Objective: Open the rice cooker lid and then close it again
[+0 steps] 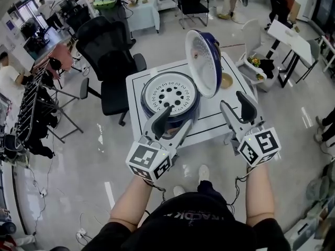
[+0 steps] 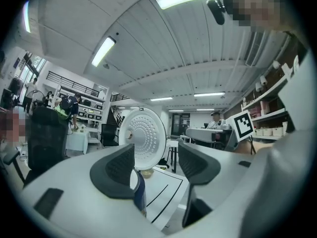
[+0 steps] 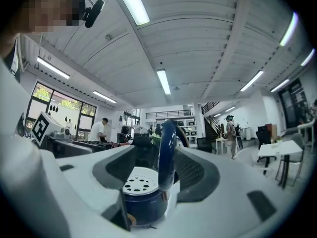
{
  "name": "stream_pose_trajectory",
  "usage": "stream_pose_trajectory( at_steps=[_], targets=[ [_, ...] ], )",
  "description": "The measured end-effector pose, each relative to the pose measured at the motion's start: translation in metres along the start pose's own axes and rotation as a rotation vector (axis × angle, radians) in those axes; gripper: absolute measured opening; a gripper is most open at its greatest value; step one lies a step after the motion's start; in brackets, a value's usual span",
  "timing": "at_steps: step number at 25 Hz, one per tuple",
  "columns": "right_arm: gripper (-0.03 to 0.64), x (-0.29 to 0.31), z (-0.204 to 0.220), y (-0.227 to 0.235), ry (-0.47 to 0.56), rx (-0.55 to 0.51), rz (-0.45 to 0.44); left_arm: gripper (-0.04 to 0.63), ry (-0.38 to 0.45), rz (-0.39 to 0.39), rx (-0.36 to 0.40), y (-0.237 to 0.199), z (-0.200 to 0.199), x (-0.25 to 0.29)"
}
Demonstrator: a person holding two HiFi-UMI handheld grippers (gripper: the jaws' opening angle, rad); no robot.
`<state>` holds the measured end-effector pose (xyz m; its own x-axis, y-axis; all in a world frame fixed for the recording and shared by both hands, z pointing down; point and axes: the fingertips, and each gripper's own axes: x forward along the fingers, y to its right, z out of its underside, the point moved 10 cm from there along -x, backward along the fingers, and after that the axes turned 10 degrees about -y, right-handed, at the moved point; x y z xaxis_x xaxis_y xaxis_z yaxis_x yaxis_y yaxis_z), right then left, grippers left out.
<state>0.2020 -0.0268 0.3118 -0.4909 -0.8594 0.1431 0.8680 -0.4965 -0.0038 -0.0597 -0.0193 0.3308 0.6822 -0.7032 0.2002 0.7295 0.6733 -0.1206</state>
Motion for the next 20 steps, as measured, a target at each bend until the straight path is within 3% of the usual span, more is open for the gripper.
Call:
stream_pose_trajectory(
  at_steps=[11, 20],
  targets=[
    [0.235, -0.021, 0.005, -0.048, 0.018, 0.004, 0.003, 0.27, 0.005, -0.008, 0.016, 0.003, 0.012, -0.054],
    [0.235, -0.03, 0.0, -0.055, 0.031, -0.001, 0.012, 0.27, 0.017, 0.001, 0.035, 0.01, 0.006, -0.064]
  ],
)
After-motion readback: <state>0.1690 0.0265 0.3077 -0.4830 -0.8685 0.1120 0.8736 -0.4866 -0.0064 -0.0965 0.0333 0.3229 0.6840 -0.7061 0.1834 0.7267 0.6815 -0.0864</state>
